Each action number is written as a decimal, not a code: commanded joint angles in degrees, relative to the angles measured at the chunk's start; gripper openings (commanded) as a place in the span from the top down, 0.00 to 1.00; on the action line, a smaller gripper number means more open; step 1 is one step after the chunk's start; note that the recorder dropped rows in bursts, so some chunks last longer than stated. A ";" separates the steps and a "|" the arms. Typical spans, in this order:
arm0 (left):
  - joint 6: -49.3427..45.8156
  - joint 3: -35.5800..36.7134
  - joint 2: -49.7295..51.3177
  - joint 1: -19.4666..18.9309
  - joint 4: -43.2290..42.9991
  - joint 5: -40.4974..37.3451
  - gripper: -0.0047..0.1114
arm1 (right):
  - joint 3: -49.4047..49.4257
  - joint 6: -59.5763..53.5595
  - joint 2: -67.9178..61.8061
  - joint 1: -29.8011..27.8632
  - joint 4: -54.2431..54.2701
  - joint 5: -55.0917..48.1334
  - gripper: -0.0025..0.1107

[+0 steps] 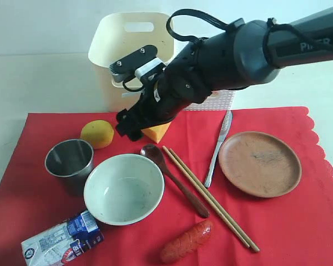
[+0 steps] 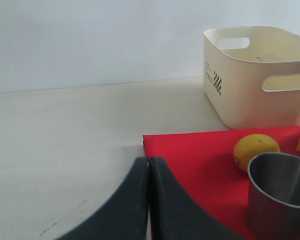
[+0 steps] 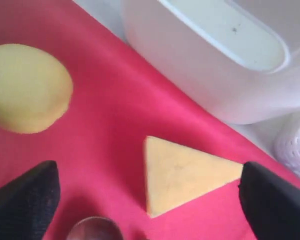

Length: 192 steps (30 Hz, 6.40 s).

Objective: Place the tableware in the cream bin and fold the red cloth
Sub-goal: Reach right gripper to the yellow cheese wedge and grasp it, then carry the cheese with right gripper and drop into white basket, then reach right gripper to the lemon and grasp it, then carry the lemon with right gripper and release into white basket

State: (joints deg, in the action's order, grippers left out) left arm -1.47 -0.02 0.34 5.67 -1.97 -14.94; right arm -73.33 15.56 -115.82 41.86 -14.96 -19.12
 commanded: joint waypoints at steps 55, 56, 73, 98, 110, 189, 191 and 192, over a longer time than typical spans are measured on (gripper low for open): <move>0.30 0.02 -0.34 0.25 -0.26 0.23 0.94 | -3.89 0.08 13.58 -8.89 -10.32 -0.15 0.98; 0.30 0.02 -0.34 0.25 -0.26 0.23 0.94 | -3.89 2.34 12.64 -10.36 -10.85 0.96 0.98; 0.30 0.02 -0.34 0.25 -0.26 0.23 0.94 | -6.42 13.42 -6.08 -18.86 -11.68 11.82 0.78; 0.30 0.02 -0.34 0.25 -0.26 0.23 0.94 | -6.42 -20.52 12.80 -0.96 14.96 -10.88 0.96; 0.30 0.02 -0.34 0.25 -0.26 0.23 0.94 | -7.02 -14.00 1.50 4.48 14.96 1.19 0.61; 0.30 0.02 -0.34 0.25 -0.26 0.23 0.94 | -9.71 -12.29 -2.30 -21.21 10.48 6.50 0.98; 0.30 0.02 -0.34 0.25 -0.26 0.23 0.94 | -9.71 -12.28 -4.57 -21.21 10.48 10.13 0.98; 0.30 0.02 -0.34 0.25 -0.26 0.23 0.94 | -9.71 -12.28 -5.52 -21.21 10.48 11.70 0.97</move>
State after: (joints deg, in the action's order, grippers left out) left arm -1.47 -0.02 0.34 5.67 -1.97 -14.94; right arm -83.14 2.74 -119.18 20.92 -4.48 -13.83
